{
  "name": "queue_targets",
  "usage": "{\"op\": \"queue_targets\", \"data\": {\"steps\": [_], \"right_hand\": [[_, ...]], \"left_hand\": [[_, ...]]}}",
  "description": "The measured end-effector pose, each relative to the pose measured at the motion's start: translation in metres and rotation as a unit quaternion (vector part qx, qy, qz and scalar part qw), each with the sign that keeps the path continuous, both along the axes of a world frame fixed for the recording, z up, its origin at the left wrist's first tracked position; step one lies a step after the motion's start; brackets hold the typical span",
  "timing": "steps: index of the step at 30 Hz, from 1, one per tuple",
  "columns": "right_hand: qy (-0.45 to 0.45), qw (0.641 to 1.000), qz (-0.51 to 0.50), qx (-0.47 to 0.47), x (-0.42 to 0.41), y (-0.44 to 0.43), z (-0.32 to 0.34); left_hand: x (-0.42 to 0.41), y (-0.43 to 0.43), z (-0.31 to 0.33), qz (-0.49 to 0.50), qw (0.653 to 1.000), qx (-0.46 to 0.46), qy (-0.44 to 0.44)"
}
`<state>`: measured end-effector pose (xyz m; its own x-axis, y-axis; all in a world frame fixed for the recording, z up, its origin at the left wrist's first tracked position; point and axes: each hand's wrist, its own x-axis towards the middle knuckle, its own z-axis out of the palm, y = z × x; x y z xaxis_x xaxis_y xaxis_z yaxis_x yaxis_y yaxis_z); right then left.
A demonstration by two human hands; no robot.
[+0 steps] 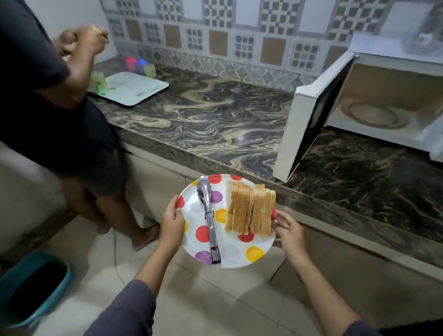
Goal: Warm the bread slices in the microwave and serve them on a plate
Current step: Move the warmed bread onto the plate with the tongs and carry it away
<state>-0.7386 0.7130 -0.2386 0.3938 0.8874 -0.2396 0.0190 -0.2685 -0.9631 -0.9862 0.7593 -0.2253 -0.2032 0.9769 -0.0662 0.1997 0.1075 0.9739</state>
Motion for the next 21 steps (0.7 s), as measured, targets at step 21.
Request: {"op": "queue_targets", "data": {"steps": [21], "right_hand": [[-0.002,0.999,-0.016,0.028,-0.061,0.255,0.031]], "left_hand": [[-0.052,0.273,0.011,0.0,0.999,0.025,-0.035]]}}
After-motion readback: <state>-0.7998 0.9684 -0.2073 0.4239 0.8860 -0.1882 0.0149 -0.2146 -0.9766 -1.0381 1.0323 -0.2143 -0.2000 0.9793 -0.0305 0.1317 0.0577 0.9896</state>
